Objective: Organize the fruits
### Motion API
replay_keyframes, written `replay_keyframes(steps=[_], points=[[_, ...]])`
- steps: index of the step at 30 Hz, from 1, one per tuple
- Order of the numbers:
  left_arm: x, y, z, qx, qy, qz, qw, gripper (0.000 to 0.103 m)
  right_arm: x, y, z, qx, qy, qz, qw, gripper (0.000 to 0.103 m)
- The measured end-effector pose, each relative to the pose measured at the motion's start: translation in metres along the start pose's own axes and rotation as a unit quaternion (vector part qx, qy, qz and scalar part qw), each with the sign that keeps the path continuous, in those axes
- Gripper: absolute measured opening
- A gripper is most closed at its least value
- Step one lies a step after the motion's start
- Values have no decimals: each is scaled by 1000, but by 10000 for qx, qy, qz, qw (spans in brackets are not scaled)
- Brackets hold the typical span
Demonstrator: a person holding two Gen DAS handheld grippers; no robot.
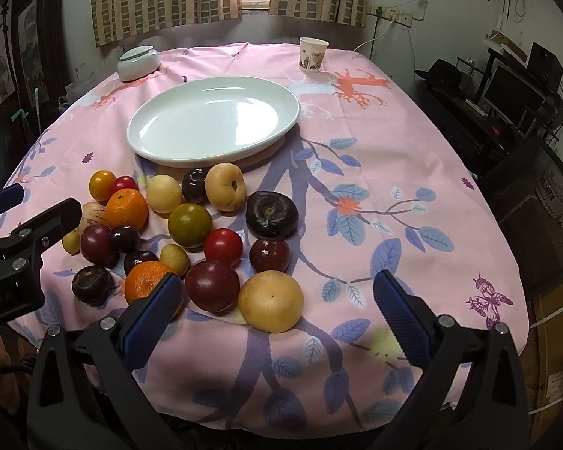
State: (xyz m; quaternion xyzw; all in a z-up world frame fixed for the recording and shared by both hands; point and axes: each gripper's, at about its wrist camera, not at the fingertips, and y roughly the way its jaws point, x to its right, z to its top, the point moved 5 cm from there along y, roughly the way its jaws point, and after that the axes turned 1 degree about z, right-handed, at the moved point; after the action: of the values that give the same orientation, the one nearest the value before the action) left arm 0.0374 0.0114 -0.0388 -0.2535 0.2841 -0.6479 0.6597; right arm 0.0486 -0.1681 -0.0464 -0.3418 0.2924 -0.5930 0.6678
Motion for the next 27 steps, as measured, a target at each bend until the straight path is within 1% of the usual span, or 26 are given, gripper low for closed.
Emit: replay_keyframes(steps=[27], points=[[-1, 4, 0, -23, -6, -13, 10000, 101, -1, 3, 2, -12, -36, -19, 10000, 102]])
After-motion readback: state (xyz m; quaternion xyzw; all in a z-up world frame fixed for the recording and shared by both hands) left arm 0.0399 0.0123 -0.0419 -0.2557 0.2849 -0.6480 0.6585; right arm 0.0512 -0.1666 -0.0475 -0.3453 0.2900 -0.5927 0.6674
